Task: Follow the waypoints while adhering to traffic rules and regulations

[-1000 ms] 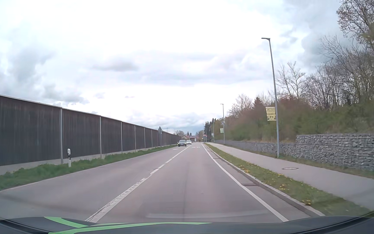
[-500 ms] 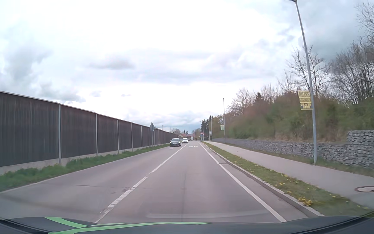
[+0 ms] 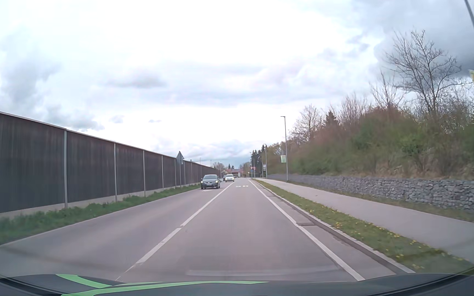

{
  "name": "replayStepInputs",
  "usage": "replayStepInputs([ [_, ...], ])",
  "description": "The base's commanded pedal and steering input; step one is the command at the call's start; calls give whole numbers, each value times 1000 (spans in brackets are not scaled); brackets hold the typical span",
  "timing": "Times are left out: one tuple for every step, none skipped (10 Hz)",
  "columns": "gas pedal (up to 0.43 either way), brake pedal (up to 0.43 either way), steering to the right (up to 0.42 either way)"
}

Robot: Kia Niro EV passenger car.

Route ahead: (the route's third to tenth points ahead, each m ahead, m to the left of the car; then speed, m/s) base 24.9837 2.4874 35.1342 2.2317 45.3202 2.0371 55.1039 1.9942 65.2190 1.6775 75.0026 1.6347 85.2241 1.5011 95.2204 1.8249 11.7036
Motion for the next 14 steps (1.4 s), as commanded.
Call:
replayStepInputs([
  [98,0,9],
  [110,0,9],
  [110,0,9],
  [110,0,9],
  [110,0,8],
  [110,0,6],
  [110,0,4],
  [110,0,4],
  [110,0,4],
  [110,0,4],
  [110,0,3],
  [110,0,2],
  [110,0,0],
  [110,0,-1],
])
